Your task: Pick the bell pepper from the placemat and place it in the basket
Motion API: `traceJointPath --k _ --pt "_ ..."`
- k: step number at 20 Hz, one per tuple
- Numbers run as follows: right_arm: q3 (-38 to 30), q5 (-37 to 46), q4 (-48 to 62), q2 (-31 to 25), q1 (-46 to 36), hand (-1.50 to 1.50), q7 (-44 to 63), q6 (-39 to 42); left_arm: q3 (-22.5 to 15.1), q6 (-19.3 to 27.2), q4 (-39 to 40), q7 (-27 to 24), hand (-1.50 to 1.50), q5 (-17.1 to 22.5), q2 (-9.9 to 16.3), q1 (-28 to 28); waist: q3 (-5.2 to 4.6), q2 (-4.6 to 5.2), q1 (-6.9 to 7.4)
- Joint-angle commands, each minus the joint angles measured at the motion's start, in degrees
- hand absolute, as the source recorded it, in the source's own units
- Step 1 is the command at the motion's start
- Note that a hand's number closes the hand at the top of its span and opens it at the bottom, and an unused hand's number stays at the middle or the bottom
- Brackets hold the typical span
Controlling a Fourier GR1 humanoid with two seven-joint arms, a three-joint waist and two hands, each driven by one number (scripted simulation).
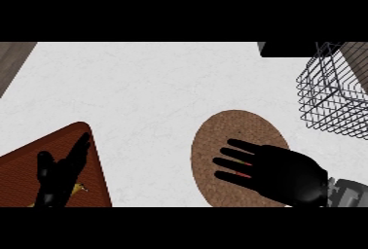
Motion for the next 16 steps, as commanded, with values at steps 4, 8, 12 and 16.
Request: traceJointPath --k 4,8,12,16 --pt "2.03 4.55 1.45 4.09 1.09 -1.5 -0.27 -0.63 0.3 1.0 5.8 4.99 0.0 -0.74 -2.16 -2.64 -0.95 0.68 -0.4" --pt "1.95 8.73 6.07 2.56 1.45 -1.5 -2.58 -3.72 0.38 -1.38 3.18 1.33 0.0 -1.04 -0.86 3.33 -0.94 0.63 0.05" --pt "4.45 13.48 9.41 5.17 2.14 -1.5 -0.09 -4.36 0.48 -1.51 4.2 0.18 0.0 -1.81 -1.68 4.0 -0.95 0.65 0.08" --pt "2.01 13.12 11.28 7.51 -0.61 -1.5 -1.33 -2.59 0.79 -0.35 6.77 2.14 0.0 -2.84 -3.41 0.13 -0.97 0.73 -0.01"
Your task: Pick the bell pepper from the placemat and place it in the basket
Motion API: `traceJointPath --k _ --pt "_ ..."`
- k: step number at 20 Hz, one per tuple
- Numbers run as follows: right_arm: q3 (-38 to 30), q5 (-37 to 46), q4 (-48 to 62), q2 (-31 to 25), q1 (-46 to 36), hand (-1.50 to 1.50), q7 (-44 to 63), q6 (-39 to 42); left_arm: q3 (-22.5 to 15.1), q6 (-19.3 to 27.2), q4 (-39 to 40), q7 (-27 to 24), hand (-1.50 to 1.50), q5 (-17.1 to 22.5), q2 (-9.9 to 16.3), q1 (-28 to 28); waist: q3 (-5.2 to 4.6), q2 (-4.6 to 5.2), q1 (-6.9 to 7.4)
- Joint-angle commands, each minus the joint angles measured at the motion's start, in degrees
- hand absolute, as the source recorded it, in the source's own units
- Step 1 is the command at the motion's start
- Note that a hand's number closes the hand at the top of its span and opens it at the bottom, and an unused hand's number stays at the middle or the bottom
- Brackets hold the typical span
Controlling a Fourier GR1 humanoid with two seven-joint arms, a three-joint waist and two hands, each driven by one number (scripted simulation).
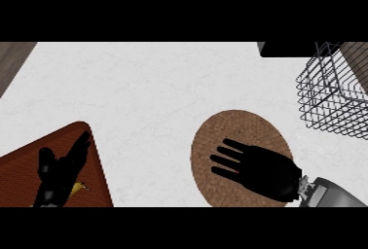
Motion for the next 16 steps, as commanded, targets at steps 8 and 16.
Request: traceJointPath --k 8,16 --pt "-1.01 4.11 8.27 5.38 -0.16 -1.5 -2.82 -3.75 1.6 -3.36 5.13 -1.36 0.0 0.15 -0.84 2.58 -0.96 0.7 0.17" --pt "-0.71 8.02 10.21 6.76 -2.09 1.5 -6.34 -7.48 -0.07 -0.23 3.06 2.75 0.0 -3.0 -3.37 0.09 -0.93 0.71 0.11"
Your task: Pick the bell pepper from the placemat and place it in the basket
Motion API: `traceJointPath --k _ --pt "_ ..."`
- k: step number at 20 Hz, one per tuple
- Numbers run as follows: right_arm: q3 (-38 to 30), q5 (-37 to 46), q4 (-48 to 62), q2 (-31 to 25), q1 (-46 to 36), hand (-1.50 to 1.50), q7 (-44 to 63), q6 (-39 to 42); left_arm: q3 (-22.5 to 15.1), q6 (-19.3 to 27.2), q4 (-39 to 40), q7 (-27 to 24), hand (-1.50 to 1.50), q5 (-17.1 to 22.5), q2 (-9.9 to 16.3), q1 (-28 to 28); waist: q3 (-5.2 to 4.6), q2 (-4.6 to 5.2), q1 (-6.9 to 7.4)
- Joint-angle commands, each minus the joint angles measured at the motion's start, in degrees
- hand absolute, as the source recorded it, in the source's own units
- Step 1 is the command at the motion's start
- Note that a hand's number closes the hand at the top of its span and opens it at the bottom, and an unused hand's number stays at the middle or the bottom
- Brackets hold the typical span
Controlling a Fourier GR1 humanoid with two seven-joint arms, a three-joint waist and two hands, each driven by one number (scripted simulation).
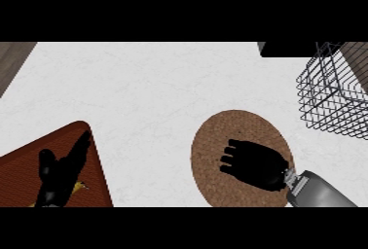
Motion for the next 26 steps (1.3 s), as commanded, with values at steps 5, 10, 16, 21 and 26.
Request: traceJointPath --k 5,10,16,21,26 --pt "1.22 6.47 5.7 0.24 0.61 1.5 -5.2 -12.44 -1.25 1.0 1.95 2.28 0.0 -2.01 -2.05 2.19 -0.87 0.65 0.15" --pt "0.99 8.1 4.52 0.74 2.82 1.5 -5.46 -13.59 0.35 -0.53 1.4 4.86 0.0 -0.92 -1.13 1.72 -0.88 0.57 -0.21" --pt "-17.09 -0.13 10.38 11.97 10.81 1.5 22.33 -3.85 2.56 -0.11 1.46 1.81 0.0 0.24 -0.72 5.16 -0.92 0.52 -5.48" --pt "-24.09 -0.35 4.98 24.24 13.67 1.5 42.88 -5.13 4.3 -0.76 0.34 2.47 0.0 1.38 0.69 6.51 -1.05 0.04 -4.27" --pt "-30.85 -20.73 -7.93 29.93 14.23 1.5 47.06 -16.68 3.01 -1.5 -0.95 2.1 0.0 0.96 0.4 7.73 -0.5 -0.03 -3.56"
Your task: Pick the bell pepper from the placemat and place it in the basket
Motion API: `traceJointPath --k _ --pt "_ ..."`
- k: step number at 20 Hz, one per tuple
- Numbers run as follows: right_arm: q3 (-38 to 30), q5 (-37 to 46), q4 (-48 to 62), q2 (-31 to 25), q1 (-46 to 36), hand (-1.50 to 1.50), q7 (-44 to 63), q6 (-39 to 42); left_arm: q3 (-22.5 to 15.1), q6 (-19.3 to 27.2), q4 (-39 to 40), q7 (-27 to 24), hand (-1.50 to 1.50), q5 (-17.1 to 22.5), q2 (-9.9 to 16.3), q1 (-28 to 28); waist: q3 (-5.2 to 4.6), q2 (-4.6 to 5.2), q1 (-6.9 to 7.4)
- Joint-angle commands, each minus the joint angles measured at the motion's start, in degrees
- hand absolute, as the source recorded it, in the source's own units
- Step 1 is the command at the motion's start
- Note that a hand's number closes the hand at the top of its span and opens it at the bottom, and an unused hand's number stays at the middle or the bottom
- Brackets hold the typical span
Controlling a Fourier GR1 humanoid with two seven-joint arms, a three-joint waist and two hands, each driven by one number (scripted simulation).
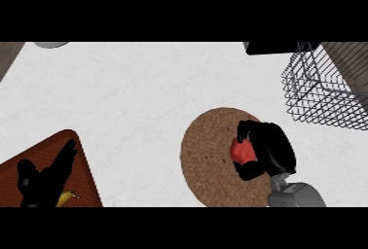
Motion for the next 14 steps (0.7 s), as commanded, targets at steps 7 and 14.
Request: traceJointPath --k 7,14 --pt "-6.87 -13.63 -24.92 4.32 -9.42 1.5 23.53 -9.85 -2.59 0.09 4.79 1.77 0.0 -1.44 -2.41 -0.53 -0.85 0.66 2.14" --pt "-17.21 -11.65 -34.34 0.13 -22.82 1.5 40.41 3.52 -1.92 -2.0 7.98 -0.13 0.0 -1.78 -2.1 -1.91 -0.91 0.88 2.81"
